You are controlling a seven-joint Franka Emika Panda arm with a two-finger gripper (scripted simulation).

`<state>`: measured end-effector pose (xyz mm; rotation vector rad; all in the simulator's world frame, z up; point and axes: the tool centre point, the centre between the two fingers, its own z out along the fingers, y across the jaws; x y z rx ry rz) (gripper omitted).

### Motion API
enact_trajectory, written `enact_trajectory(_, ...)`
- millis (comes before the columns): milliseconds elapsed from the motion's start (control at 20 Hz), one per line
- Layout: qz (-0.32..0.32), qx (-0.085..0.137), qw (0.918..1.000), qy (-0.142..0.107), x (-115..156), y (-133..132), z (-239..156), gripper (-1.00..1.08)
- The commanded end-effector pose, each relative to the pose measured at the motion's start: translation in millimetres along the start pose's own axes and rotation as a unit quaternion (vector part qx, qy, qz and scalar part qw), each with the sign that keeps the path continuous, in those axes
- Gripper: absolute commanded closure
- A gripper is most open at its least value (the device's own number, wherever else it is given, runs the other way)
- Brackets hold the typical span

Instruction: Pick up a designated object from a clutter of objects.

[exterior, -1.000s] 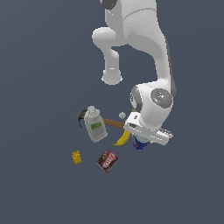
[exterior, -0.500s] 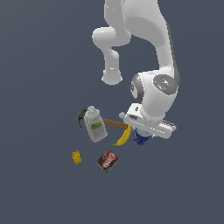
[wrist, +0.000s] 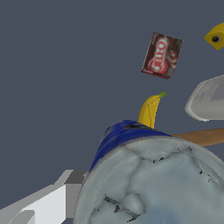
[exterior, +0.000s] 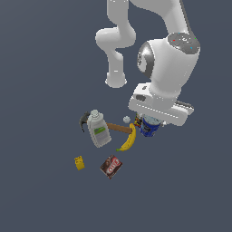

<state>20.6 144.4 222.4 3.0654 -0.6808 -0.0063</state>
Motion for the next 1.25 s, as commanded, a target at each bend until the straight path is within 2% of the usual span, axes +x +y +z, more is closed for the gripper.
enact_trajectory(0, 0.0, 0.001, 1.0, 0.002, -4, 4, -33, 1.08)
enact_trajectory(350, 0.0, 0.001, 1.0, 0.002, -15, 13, -108, 1.08)
enact_trajectory(600, 0.0, 0.001, 1.0, 0.002, -19, 17, -148, 1.08)
enact_trajectory(900, 0.0, 0.001, 1.0, 0.002, -22, 19, -177, 1.08)
enact_trajectory(1200, 0.0, 0.001, 1.0, 0.002, -22, 20, -187, 1.08)
